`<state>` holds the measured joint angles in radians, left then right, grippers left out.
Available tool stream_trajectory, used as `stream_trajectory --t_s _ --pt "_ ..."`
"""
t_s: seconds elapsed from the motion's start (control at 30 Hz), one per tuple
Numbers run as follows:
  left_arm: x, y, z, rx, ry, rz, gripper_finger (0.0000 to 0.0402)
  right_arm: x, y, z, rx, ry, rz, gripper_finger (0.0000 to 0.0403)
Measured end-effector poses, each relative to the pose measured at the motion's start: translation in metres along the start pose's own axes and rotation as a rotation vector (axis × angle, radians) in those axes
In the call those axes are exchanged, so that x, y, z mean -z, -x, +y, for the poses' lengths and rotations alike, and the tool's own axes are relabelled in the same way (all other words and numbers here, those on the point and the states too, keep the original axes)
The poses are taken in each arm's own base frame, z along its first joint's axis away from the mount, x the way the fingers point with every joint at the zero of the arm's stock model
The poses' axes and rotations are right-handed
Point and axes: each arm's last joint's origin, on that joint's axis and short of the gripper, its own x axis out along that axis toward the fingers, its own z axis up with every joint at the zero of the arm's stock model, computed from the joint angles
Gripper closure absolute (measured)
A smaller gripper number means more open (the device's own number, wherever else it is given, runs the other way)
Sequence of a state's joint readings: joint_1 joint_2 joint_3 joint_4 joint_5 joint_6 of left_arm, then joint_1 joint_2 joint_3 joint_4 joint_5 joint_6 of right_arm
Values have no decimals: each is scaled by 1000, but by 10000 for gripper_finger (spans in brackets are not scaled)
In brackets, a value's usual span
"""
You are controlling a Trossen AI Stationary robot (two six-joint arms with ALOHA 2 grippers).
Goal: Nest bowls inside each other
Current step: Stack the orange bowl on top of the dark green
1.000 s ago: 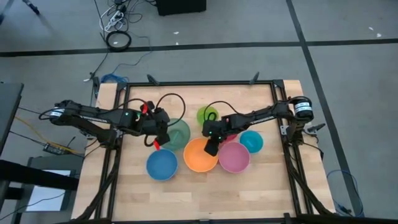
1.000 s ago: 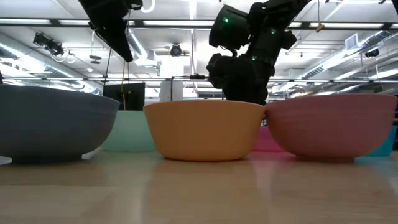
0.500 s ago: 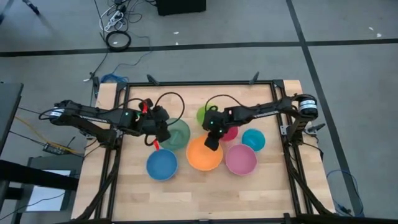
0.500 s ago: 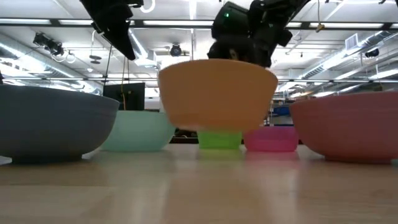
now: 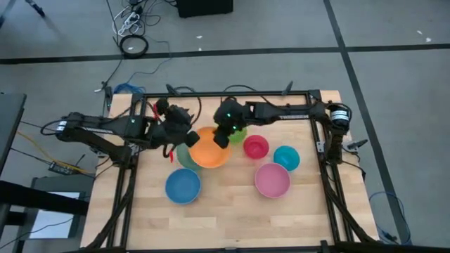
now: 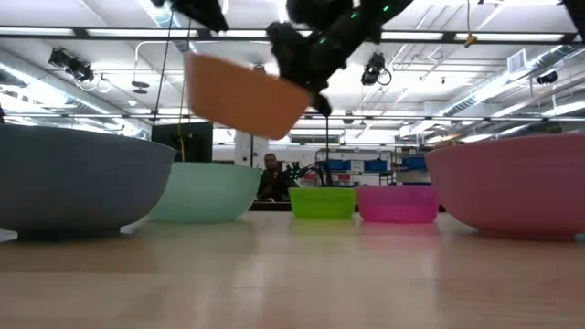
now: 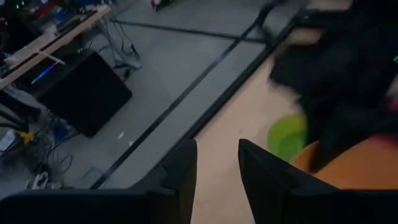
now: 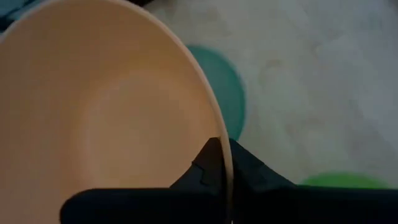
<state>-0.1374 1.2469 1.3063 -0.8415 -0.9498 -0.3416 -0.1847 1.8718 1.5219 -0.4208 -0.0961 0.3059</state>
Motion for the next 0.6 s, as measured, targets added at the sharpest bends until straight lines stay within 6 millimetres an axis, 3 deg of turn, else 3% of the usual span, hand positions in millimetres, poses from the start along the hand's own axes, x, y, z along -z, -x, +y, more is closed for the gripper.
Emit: stream_trajectory --t_s 0.33,0.43,0.6 --pt "-48 29 25 41 -42 -111 275 -14 -68 -10 10 51 36 397" --pt "-48 34 31 55 -63 -96 275 -14 -75 -9 17 65 69 371" --pt "-40 40 43 62 -68 -46 275 -15 -69 -6 25 75 93 306"
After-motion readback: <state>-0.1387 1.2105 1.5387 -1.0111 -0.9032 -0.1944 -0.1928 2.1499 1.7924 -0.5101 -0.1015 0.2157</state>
